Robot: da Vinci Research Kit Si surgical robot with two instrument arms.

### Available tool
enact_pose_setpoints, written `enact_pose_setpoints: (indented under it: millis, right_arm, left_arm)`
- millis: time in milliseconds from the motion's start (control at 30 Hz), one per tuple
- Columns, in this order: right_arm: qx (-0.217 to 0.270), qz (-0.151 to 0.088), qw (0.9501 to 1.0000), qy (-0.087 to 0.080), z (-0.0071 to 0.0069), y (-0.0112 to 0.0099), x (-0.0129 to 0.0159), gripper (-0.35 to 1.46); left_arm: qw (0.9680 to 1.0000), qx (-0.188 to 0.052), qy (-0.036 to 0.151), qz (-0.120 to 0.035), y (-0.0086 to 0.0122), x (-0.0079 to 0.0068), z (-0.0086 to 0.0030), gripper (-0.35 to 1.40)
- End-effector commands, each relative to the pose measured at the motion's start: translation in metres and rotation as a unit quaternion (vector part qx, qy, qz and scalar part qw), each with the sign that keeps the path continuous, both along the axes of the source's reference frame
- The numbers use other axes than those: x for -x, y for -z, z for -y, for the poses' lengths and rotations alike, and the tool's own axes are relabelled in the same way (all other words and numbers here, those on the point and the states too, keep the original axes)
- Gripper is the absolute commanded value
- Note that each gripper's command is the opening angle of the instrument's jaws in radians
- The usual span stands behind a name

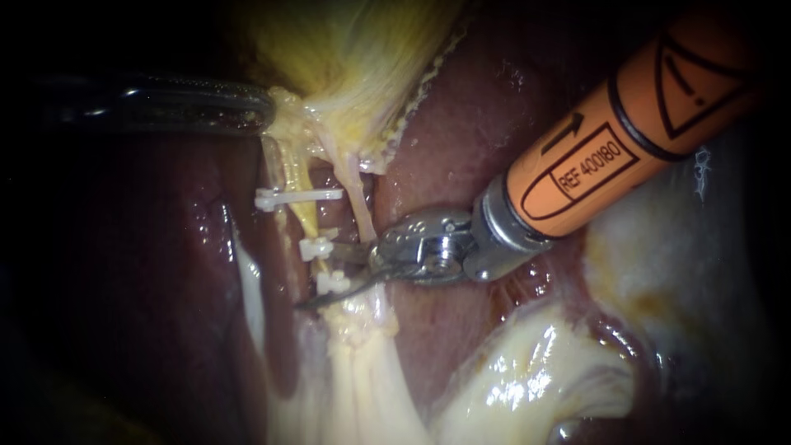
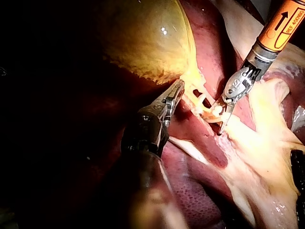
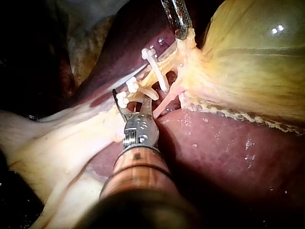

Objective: Go to the cutting position left tube

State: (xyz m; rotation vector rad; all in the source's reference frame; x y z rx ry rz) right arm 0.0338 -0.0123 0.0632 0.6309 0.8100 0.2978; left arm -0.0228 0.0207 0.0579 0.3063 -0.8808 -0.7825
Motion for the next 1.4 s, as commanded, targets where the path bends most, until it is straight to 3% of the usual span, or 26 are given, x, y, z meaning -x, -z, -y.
enact_pose_setpoints:
  millis: [33,200,567,1100,1400]
  right_arm:
    - [0.000,0.000,1.0000,0.000,0.0000,0.0000,0.0000,1.37]
    - [-0.002,-0.005,1.0000,-0.001,-0.0007,0.0002,0.0003,1.37]
    - [-0.013,-0.015,0.9998,-0.003,-0.0036,0.0012,0.0015,1.34]
    - [-0.026,-0.031,0.9992,-0.008,-0.0053,0.0023,0.0021,1.34]
    - [-0.078,-0.064,0.9947,-0.018,-0.0055,0.0026,0.0020,1.32]
  left_arm:
    - [1.0000,0.000,0.000,0.000,0.0000,0.0000,0.0000,-0.35]
    - [1.0000,0.001,0.001,-0.001,0.0000,-0.0001,0.0000,-0.35]
    - [1.0000,0.001,0.000,-0.001,0.0000,-0.0002,0.0000,-0.35]
    - [1.0000,0.001,0.000,-0.001,0.0000,-0.0003,0.0000,-0.35]
    - [1.0000,0.001,0.001,-0.002,0.0000,-0.0003,0.0000,-0.35]
